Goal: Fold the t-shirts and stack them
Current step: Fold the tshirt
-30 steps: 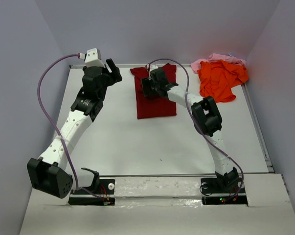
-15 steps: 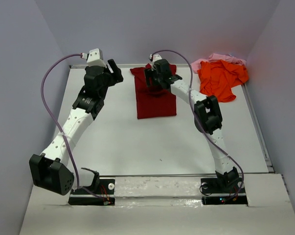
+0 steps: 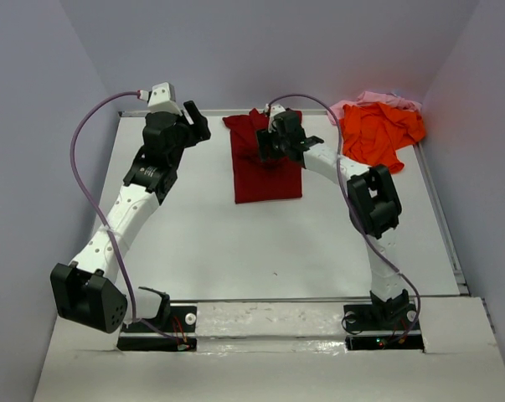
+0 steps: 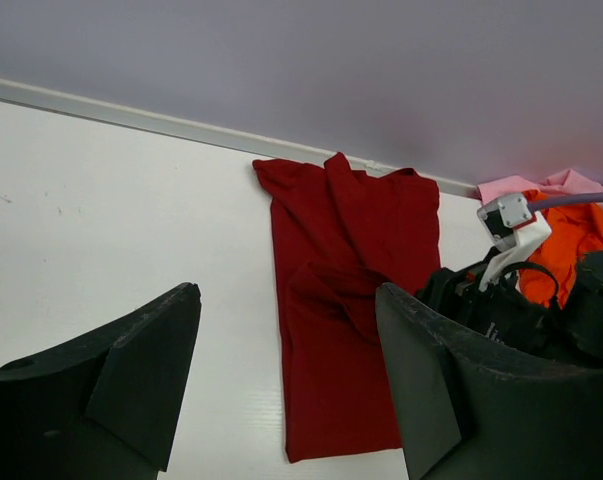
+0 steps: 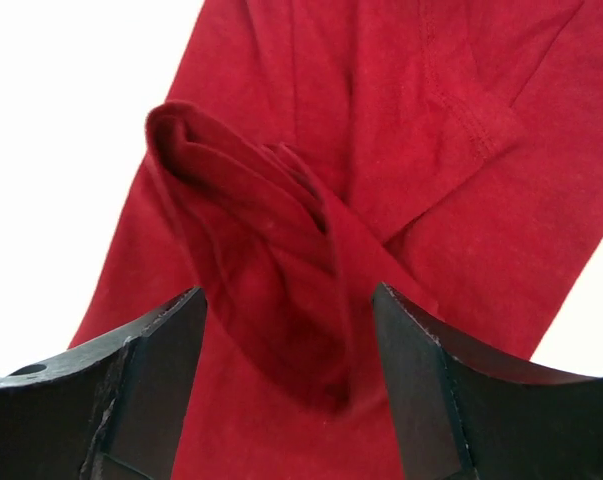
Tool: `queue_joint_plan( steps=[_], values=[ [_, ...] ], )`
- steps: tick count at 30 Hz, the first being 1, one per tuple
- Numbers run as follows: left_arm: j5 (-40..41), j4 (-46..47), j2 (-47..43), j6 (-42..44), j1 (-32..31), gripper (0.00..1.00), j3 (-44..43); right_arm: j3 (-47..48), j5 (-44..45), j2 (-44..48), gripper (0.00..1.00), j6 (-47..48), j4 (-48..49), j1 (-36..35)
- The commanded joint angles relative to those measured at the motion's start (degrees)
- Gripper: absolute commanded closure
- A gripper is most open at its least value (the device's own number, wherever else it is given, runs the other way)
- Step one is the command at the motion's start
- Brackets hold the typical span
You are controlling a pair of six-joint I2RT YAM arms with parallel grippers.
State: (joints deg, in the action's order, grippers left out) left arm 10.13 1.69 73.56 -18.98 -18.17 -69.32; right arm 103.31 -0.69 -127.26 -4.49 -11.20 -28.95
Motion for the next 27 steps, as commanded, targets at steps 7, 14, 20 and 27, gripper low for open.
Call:
queue_joint_plan(
  steps=[7,14,20,27],
  values=[
    [-1.78,3.05,-0.26,-0.35,0.60,0.20,0.06,-10.93,-2.21,12.99,0.28,-2.01,10.67,-1.28],
    [-2.31,3.14,-0.26,-0.35,0.68,0.20,0.06,-16.90,-5.64,16.08,0.24,-5.17,14.61,-3.22],
    [-2.48,3.14,-0.17,-0.44,0.77,0.20,0.06,-19.71,-8.63,13.36,0.04,-7.28,16.65,-5.85],
    [-2.48,3.14,0.09,-0.27,0.77,0.20,0.06,-17.53,-6.96,9.84,0.01,-6.14,14.72,-8.84]
  ],
)
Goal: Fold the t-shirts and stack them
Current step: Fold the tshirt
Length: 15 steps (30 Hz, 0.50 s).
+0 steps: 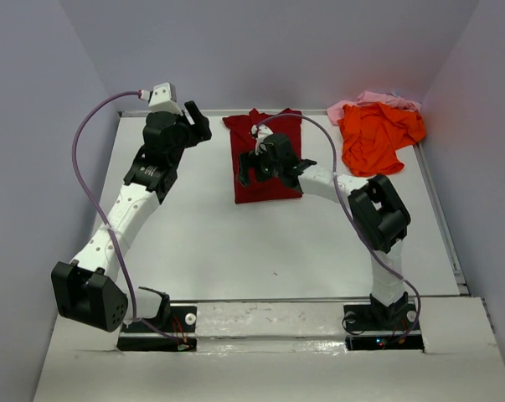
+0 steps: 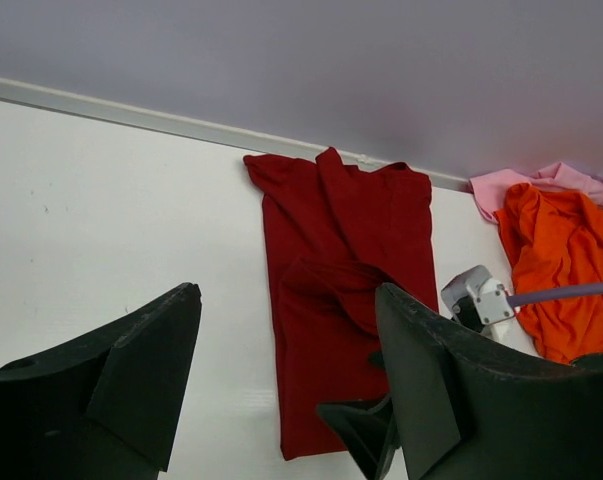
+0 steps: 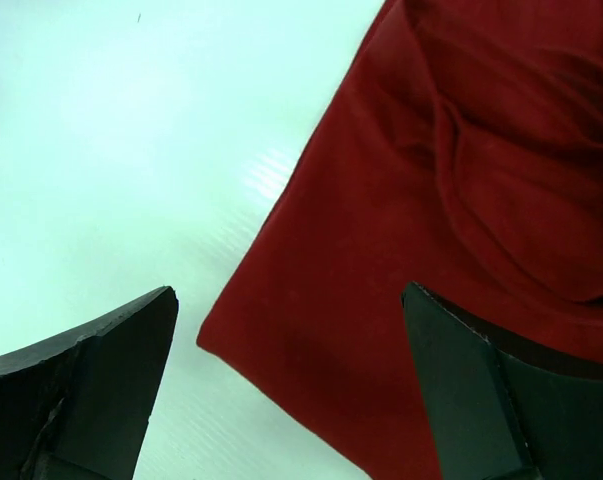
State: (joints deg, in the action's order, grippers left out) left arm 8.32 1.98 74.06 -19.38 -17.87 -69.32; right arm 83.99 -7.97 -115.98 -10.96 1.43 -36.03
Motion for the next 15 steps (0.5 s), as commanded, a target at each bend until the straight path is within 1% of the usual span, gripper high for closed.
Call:
queue_joint_plan(
  steps=[1,2,5,7,10,15],
  values=[
    [-0.67,2.86,-0.41,0.22,0.47,0.20,0.06,2.06,0.49,-2.22,0.03,0.07,2.00,-1.76],
    [-0.67,2.77,-0.41,0.13,0.47,0.20,-0.03,2.23,0.50,-2.84,0.06,-0.46,2.00,-2.37],
    [-0.32,2.68,-0.58,0.30,0.47,0.20,0.06,3.99,0.76,-5.38,0.09,-0.90,1.12,-2.38],
    [-0.23,2.68,-0.59,0.39,0.47,0.20,0.15,4.60,1.72,-6.44,0.09,-0.91,0.60,-2.38],
    [-0.32,2.68,-0.67,0.39,0.47,0.20,0.15,7.15,5.59,-8.64,0.08,-0.38,0.15,-2.38],
    [-0.23,2.68,-0.76,0.30,0.47,0.20,0.15,12.34,7.26,-11.10,0.07,-0.55,-1.17,-1.85]
  ],
)
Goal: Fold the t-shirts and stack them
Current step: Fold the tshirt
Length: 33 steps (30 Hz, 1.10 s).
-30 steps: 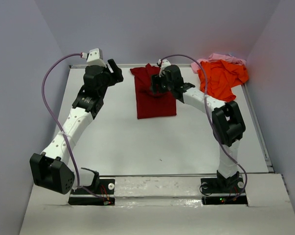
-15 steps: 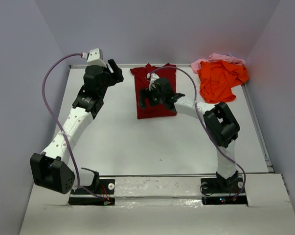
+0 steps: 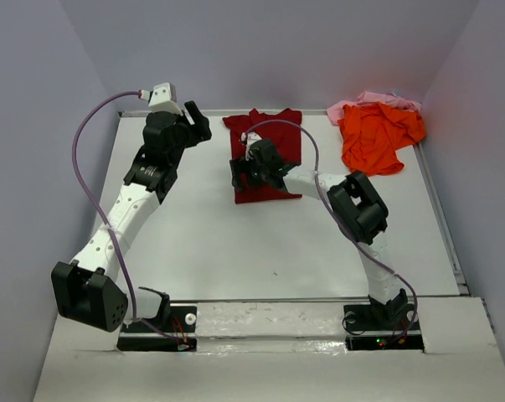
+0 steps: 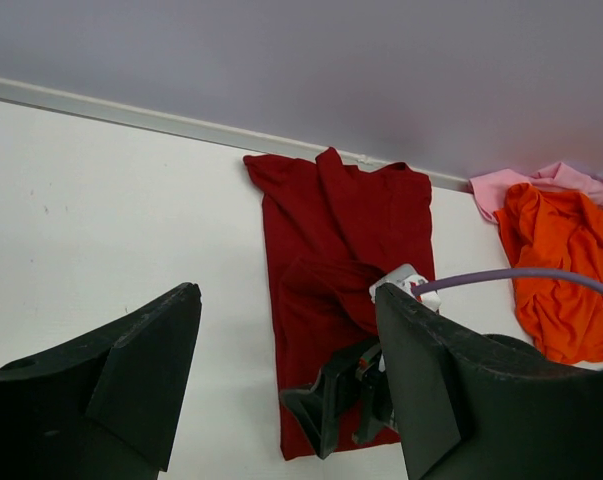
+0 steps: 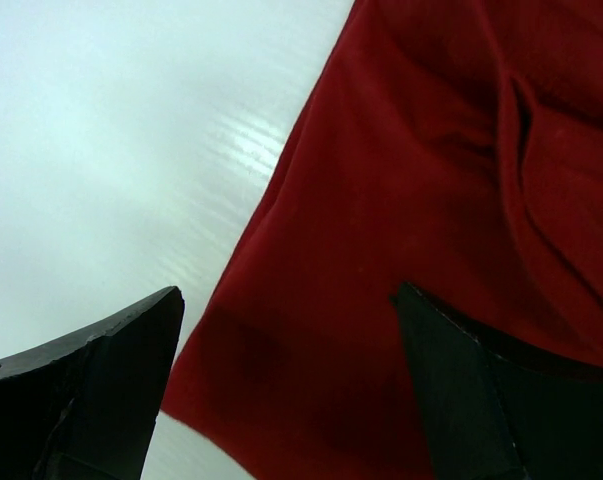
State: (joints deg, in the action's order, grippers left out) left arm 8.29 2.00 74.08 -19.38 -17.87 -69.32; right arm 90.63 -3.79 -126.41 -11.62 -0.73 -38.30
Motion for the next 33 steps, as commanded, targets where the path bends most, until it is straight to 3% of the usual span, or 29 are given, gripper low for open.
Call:
queue_joint_plan(
  steps=[1,17,33],
  values=[
    [-0.12,2.66,-0.78,0.48,0.47,0.20,0.15,6.22,3.44,-0.94,0.07,0.10,0.73,0.42],
    [0.67,2.66,-1.22,0.92,0.47,0.20,0.32,22.39,7.40,-8.76,0.07,1.77,-10.34,5.52],
    [0.32,2.83,-1.22,0.83,0.55,0.20,0.33,15.55,7.48,1.25,0.09,5.29,-7.18,5.52]
  ],
)
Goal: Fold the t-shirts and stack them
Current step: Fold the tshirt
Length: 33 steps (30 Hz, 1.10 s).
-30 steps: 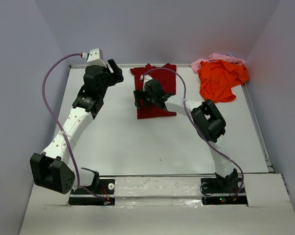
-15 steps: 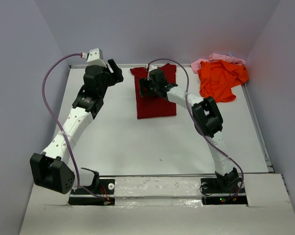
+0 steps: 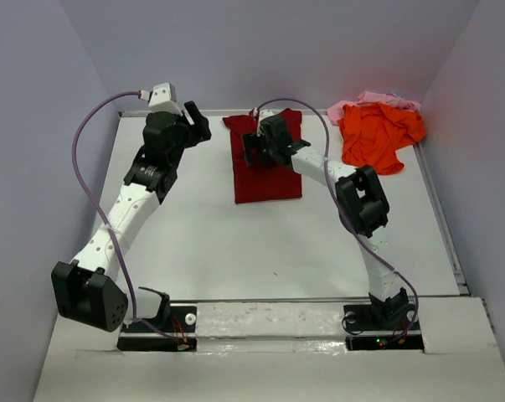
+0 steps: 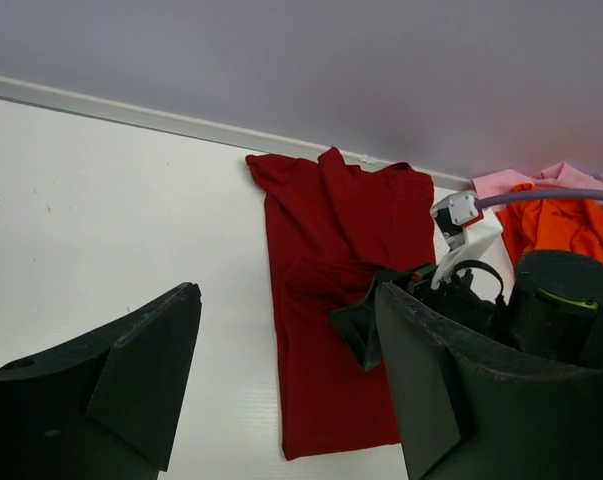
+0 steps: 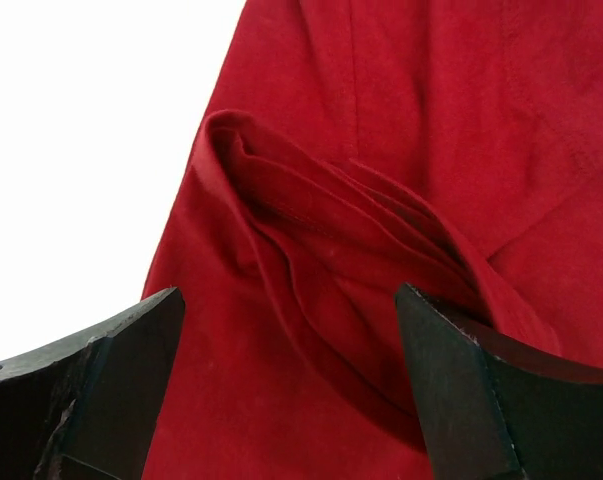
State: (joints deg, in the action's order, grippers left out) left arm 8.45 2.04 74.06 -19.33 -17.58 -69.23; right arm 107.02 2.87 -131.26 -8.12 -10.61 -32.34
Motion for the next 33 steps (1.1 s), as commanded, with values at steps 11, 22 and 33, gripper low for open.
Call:
queue_joint_plan(
  steps=[11,22,33],
  values=[
    [0.25,2.79,-0.94,0.96,0.27,0.20,0.15,-11.74,-3.74,10.76,0.11,0.03,8.59,-1.67],
    [-0.01,2.79,-0.85,0.79,0.45,0.20,0.15,-17.82,-7.53,12.43,0.11,1.44,13.43,-4.58],
    [-0.45,2.88,-1.03,0.52,0.80,0.20,0.15,-17.46,-6.48,13.40,0.11,1.88,12.90,-5.72]
  ],
)
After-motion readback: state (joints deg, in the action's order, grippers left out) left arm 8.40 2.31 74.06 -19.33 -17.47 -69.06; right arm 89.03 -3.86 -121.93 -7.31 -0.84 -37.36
